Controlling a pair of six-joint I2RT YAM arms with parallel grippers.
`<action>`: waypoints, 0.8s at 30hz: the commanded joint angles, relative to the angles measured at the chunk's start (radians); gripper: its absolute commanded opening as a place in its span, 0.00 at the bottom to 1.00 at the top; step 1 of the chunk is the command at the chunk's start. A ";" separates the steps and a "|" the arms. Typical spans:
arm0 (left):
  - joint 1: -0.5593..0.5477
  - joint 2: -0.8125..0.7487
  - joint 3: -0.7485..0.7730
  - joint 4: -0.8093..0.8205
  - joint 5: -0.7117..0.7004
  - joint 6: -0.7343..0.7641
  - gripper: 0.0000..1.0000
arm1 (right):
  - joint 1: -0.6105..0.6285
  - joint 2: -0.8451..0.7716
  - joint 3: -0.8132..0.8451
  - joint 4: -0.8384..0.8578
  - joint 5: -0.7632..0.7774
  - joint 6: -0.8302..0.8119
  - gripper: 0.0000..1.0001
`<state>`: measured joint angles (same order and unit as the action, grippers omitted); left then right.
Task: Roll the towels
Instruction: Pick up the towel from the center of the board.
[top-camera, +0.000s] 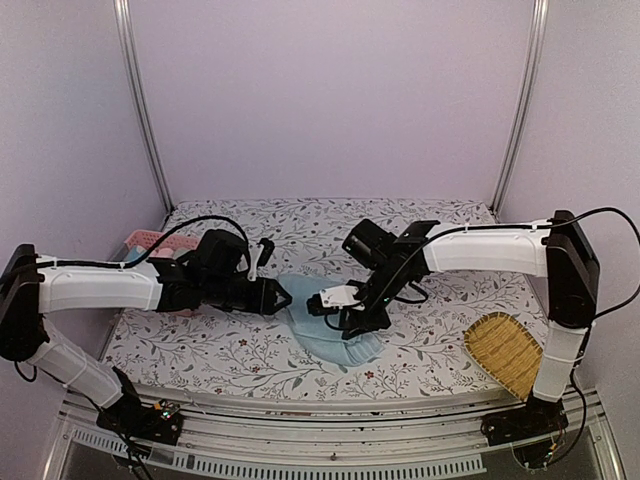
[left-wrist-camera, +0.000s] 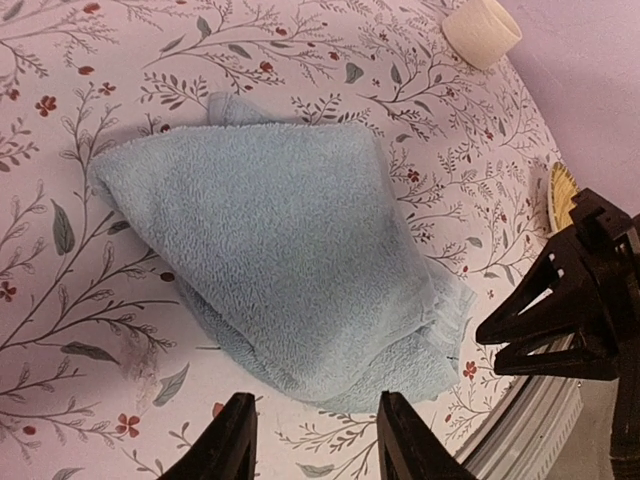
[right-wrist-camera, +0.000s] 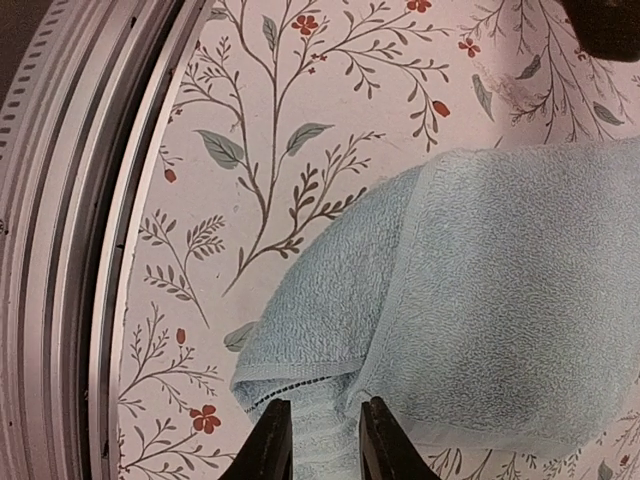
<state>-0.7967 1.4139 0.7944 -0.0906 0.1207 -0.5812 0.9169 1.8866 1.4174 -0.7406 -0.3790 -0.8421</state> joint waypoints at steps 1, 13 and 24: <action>-0.017 -0.010 -0.019 0.013 -0.010 -0.009 0.43 | -0.020 0.013 0.009 0.003 -0.027 0.057 0.27; -0.018 0.011 -0.006 0.011 -0.007 -0.008 0.44 | -0.022 0.100 -0.047 0.097 0.097 0.076 0.36; -0.017 0.026 0.002 0.006 -0.009 -0.010 0.44 | -0.023 0.161 -0.057 0.106 0.171 0.087 0.41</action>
<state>-0.7979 1.4189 0.7872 -0.0906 0.1181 -0.5884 0.9001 2.0235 1.3727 -0.6430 -0.2401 -0.7696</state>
